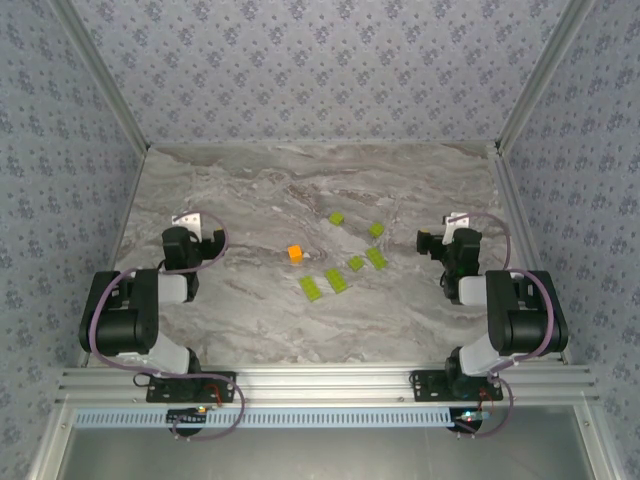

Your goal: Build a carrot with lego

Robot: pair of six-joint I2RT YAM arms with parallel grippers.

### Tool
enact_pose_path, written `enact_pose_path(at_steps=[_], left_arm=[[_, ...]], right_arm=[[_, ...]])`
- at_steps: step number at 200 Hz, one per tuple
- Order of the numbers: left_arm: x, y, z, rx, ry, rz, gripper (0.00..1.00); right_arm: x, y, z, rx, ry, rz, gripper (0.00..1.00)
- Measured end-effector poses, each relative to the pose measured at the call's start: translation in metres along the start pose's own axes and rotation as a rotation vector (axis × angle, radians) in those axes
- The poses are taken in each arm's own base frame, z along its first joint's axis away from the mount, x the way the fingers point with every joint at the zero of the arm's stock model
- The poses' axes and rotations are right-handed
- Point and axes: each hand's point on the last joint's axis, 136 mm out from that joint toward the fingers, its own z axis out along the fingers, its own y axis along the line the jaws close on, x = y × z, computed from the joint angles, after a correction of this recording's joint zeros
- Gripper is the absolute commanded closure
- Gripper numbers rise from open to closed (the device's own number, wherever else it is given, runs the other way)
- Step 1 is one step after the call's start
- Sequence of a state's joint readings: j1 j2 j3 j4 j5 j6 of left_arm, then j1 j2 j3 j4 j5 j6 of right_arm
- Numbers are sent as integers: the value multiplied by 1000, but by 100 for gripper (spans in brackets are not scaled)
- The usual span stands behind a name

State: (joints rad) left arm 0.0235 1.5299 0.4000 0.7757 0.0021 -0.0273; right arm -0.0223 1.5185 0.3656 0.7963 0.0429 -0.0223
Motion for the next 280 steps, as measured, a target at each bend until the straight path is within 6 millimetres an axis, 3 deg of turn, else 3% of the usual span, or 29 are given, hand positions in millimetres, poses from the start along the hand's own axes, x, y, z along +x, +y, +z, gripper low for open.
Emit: enact_pose_path(at_steps=[41,53,68,102,117,136,172,198,233,251,280], left_arm=[[1,2,-1,-16,29,0,2],[-10,3,-5,-26,23,1,3],[-32,8,-15,-59,-14,-8,2],[-89,22,-45,-156,-63,-108,2],[-111,23,-54,-162,-68,-153,2],[-123,16,-59,-129,-34,-192,2],[-123,7,-68,-93,76,-307,2],[-121,9,-75,-96,126,-419,2],[-107,10,-79,-90,187,-525,2],[-102,9,-80,-94,211,-554,2],[-93,12,-82,-117,242,-580,3]], right_arm=[[1,-5,0,36,24,4,0],[-6,-11,-1,72,50,5,0],[-35,-17,-6,117,34,28,0],[-128,-13,-41,116,-48,135,0],[-155,5,-58,19,-35,184,0],[-167,42,-78,-205,31,268,0],[-140,125,-124,-655,308,471,0],[-111,175,-165,-824,520,448,0],[-68,219,-199,-746,704,135,0],[-43,226,-195,-644,763,10,0],[-7,235,-182,-496,837,-161,15]])
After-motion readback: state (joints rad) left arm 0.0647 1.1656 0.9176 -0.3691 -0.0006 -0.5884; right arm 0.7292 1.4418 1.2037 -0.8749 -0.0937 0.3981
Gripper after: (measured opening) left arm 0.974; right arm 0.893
